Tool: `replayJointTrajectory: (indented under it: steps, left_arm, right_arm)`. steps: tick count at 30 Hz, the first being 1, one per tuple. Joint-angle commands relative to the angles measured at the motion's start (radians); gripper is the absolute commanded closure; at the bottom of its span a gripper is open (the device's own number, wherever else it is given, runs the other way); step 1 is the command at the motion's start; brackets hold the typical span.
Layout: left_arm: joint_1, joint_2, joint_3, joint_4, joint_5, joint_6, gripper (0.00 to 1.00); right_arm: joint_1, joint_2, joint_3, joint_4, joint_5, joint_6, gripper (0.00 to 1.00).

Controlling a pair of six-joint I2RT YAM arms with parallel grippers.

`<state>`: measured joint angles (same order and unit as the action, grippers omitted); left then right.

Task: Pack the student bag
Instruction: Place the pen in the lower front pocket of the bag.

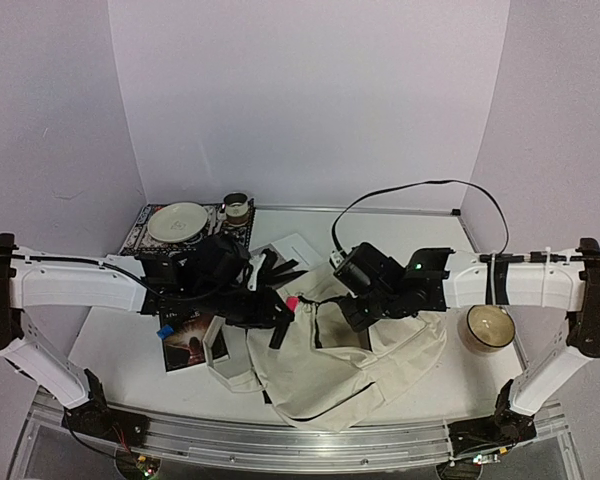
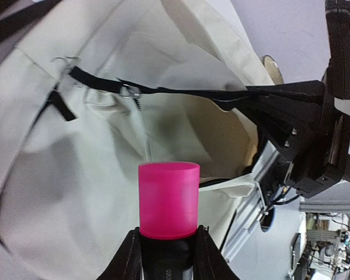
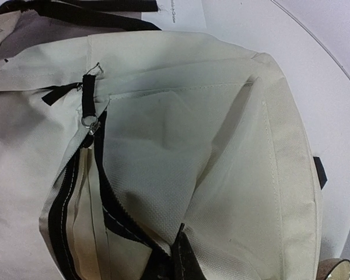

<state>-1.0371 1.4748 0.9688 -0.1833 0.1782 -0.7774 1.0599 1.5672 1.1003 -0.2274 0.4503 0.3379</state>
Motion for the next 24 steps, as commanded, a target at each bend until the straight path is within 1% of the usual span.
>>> replayJointTrajectory:
  steps: [1,7,11,17,24]
  left_arm:
    - [-0.017,0.098,0.029,0.228,0.145,-0.073,0.88]
    - [-0.023,0.227,0.105,0.274,0.217,-0.094,0.86]
    - [-0.023,0.285,0.153,0.277,0.229,-0.106,0.86]
    - [-0.015,0.340,0.198,0.292,0.135,-0.157,0.86]
    - [-0.003,0.415,0.252,0.316,0.073,-0.284,0.84]
  right_arm:
    - [0.003,-0.068,-0.009,0.092,-0.025,0.051,1.00]
    - [0.005,-0.073,-0.019,0.119,-0.052,0.059,1.00]
    - [0.006,-0.085,-0.042,0.162,-0.079,0.061,1.00]
    - [0.010,-0.098,-0.054,0.176,-0.109,0.069,1.00]
    - [0.016,-0.126,-0.082,0.212,-0.137,0.087,1.00]
